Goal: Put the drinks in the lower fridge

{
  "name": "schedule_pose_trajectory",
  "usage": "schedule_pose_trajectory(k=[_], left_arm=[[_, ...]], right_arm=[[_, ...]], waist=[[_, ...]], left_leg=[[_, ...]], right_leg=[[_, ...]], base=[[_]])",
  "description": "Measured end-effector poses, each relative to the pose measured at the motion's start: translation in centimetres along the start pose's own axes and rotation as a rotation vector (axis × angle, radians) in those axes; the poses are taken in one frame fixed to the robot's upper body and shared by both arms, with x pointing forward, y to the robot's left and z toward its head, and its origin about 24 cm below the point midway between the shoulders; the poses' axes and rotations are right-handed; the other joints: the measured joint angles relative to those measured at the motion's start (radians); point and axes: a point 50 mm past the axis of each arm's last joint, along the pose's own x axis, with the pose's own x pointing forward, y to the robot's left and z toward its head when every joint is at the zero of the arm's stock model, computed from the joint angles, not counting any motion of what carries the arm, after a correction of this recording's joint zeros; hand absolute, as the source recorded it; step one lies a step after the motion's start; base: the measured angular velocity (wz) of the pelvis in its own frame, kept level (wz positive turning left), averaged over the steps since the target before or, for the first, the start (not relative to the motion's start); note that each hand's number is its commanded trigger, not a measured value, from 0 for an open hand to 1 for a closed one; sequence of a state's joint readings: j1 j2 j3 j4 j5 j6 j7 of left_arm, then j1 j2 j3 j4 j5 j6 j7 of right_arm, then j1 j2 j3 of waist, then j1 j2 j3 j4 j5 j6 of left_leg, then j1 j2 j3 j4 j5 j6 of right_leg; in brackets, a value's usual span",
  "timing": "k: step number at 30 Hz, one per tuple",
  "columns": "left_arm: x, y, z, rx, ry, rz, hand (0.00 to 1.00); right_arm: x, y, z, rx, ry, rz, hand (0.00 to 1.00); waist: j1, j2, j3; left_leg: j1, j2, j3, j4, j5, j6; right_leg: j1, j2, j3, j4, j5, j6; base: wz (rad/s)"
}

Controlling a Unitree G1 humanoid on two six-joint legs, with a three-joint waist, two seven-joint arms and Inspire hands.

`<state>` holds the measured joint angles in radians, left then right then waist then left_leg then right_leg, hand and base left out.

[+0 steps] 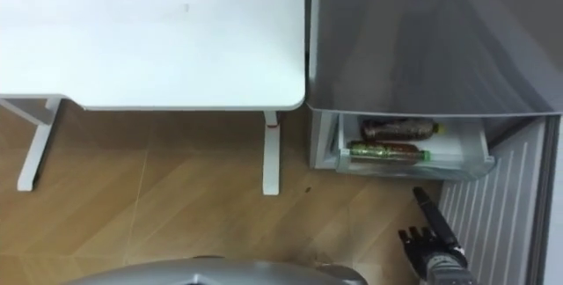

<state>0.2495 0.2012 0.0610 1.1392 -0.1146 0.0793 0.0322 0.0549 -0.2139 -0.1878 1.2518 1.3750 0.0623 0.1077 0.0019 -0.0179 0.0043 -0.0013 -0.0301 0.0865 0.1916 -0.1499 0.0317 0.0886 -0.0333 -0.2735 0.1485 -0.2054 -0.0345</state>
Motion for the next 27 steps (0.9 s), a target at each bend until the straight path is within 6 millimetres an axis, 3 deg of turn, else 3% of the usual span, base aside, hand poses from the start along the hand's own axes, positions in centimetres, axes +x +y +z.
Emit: schedule_pose_trajectory(k=[3, 9, 14, 22, 27], left_arm=[[0.0, -0.1, -0.3, -0.009, 0.001, 0.019, 0.0], [-0.1, -0.5, -0.4, -0.026, 0.005, 0.03, 0.0], [0.0, -0.5, -0.2, -0.028, -0.002, 0.029, 0.0], [-0.1, -0.4, -0.7, -0.049, 0.019, 0.006, 0.0], [-0.2, -0.3, -1.5, -0.054, 0.042, -0.003, 0.0]], right_arm=[[-0.2, -0.8, -0.5, -0.034, 0.01, -0.043, 0.0], [-0.6, -2.7, -0.7, -0.13, 0.021, -0.148, 0.0], [-0.8, -3.8, -0.7, -0.055, 0.016, -0.203, 0.0], [-1.5, -5.8, -0.9, 0.108, -0.001, -0.259, 0.0], [-1.5, -5.8, -1.3, 0.172, 0.004, -0.255, 0.0]], waist=[[0.002, -0.003, 0.0009], [-0.038, -0.009, 0.0014], [-0.057, -0.009, 0.0035], [-0.055, -0.01, 0.004], [-0.054, -0.007, 0.0031]], left_leg=[[0.015, 0.001, 0.02, -0.001, -0.002, -0.003], [0.033, 0.003, 0.022, -0.002, -0.005, -0.005], [0.056, 0.003, 0.02, -0.002, -0.007, -0.006], [0.073, 0.012, 0.021, -0.001, -0.019, -0.008], [0.074, 0.02, 0.021, 0.025, -0.039, -0.011]], right_leg=[[0.005, 0.004, 0.023, 0.004, -0.003, -0.003], [0.018, 0.007, 0.034, 0.007, -0.008, -0.004], [0.037, 0.007, 0.05, 0.006, -0.008, -0.004], [0.049, 0.011, 0.062, 0.008, -0.01, -0.003], [0.054, 0.018, 0.069, 0.021, -0.016, -0.008]], base=[[-0.16], [-0.05], [-0.1], [-0.02], [-0.05]])
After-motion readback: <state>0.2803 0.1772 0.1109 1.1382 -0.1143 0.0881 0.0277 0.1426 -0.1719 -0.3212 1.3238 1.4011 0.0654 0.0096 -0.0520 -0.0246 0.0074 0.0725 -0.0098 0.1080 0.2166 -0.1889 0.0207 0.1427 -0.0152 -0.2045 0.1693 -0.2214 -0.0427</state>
